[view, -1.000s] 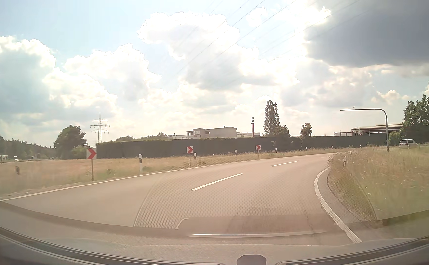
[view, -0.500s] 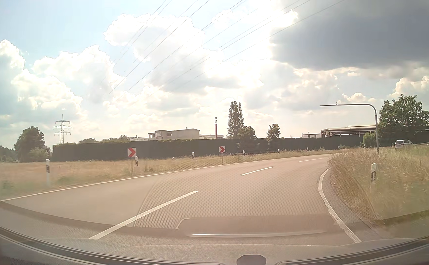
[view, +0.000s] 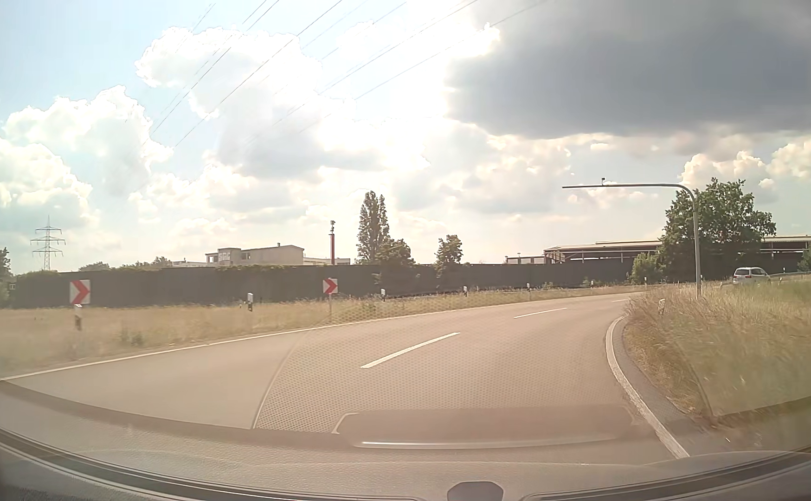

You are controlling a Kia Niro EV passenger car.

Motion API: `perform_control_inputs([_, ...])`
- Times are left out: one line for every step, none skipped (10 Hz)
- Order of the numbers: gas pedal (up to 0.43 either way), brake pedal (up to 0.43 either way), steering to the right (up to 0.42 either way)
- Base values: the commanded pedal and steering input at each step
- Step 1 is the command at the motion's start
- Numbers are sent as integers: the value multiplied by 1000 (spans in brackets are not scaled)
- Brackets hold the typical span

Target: Follow the waypoints while adhering to traffic rules and regulations

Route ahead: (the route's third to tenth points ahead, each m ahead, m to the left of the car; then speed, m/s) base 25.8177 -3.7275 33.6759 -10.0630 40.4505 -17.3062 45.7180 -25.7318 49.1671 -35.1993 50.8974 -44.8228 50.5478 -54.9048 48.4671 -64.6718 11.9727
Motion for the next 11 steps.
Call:
perform_control_inputs([0, 37, 105])
perform_control_inputs([0, 37, 105])
perform_control_inputs([0, 37, 103])
perform_control_inputs([0, 37, 102])
perform_control_inputs([0, 37, 100])
perform_control_inputs([0, 37, 100])
perform_control_inputs([0, 37, 99])
perform_control_inputs([0, 37, 99])
perform_control_inputs([0, 37, 98])
perform_control_inputs([0, 37, 97])
perform_control_inputs([0, 37, 97])
